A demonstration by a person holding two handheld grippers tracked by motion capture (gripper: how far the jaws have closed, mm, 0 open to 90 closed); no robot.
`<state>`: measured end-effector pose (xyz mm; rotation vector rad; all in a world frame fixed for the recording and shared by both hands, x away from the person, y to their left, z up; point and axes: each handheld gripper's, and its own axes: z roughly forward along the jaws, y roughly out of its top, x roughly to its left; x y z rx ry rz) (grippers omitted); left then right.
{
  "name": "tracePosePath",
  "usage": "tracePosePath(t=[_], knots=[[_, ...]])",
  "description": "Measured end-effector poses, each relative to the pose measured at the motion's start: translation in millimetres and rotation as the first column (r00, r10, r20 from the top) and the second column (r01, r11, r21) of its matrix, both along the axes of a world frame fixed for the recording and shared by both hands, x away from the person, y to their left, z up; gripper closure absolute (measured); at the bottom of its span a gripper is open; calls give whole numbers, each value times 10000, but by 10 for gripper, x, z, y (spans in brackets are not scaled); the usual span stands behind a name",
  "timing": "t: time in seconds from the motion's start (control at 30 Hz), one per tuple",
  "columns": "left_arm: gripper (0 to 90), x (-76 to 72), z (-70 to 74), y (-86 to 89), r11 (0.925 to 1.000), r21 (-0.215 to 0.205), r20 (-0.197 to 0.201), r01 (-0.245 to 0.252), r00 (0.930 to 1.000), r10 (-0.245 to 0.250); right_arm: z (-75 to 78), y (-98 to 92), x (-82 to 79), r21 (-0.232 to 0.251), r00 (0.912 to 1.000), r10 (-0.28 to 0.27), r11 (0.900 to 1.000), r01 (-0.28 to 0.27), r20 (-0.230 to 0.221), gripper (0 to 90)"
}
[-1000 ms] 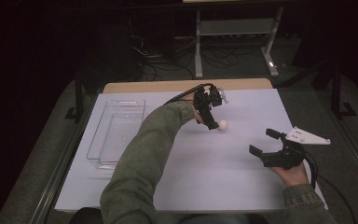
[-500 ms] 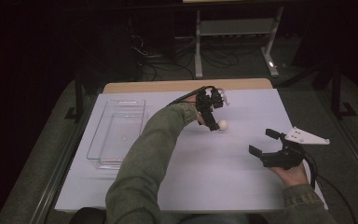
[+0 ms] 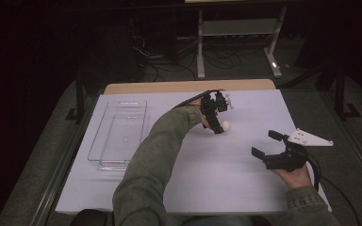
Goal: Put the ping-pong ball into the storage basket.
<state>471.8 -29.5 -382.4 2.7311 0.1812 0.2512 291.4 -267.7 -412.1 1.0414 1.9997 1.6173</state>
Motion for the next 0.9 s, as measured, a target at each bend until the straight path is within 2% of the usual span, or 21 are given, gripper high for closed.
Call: tracePosePath(t=[0.3,0.43,0.63,0.73,0.9], knots=[[0,15,-62,-7,10000,3,-258,91,9996,-91,3,0,-1,4,10000,10,10000,-10,6,0],[0,29,-101,-7,9997,244,-302,12,9995,-5,10,8,-12,39,10000,-1,10000,1,20,0],[0,45,-143,-20,9994,355,-432,-17,9991,32,14,18,-20,9,10000,54,10000,-54,38,0],[0,64,-174,-16,9996,279,-437,2,9990,10,14,14,-20,17,10000,48,10000,-48,42,0],[3,116,-253,-17,9993,261,-751,-264,9968,283,10,18,-16,-9,10000,68,10000,-68,12,0]])
